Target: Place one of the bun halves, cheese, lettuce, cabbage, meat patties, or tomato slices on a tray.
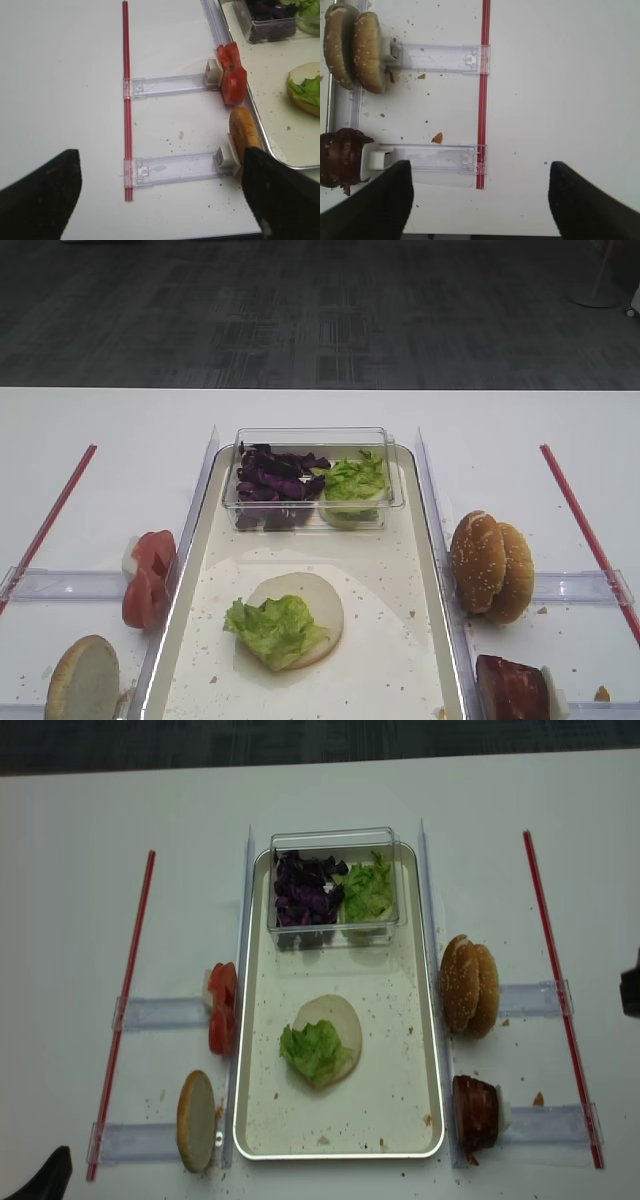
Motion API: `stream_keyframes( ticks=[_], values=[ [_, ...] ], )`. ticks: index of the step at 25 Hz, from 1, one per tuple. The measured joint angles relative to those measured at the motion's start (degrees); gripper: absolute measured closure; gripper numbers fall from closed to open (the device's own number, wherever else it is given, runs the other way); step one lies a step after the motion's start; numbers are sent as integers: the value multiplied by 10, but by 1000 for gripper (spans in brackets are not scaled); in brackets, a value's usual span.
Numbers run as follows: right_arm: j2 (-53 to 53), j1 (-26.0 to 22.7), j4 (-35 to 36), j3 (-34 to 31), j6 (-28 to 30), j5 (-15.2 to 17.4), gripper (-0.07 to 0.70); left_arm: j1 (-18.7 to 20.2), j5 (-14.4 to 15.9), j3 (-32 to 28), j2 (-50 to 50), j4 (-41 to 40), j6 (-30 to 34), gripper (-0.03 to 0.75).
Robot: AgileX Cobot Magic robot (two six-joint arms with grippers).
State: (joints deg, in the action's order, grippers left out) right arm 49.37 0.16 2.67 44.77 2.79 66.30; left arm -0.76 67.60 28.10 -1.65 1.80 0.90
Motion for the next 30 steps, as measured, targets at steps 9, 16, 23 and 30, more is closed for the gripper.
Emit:
stream_keyframes(
  ticks=[9,16,23,30],
  values=[
    [-220,0,-7,-110,-28,-28,54,0,0,0,0,0,0,118],
    [-327,0,-7,-160,-28,-34,58,0,0,0,0,0,0,118],
    [-392,0,-7,-172,-28,-27,58,0,0,0,0,0,0,118],
    [-440,0,-7,-173,-28,-22,64,0,0,0,0,0,0,118]
  ],
)
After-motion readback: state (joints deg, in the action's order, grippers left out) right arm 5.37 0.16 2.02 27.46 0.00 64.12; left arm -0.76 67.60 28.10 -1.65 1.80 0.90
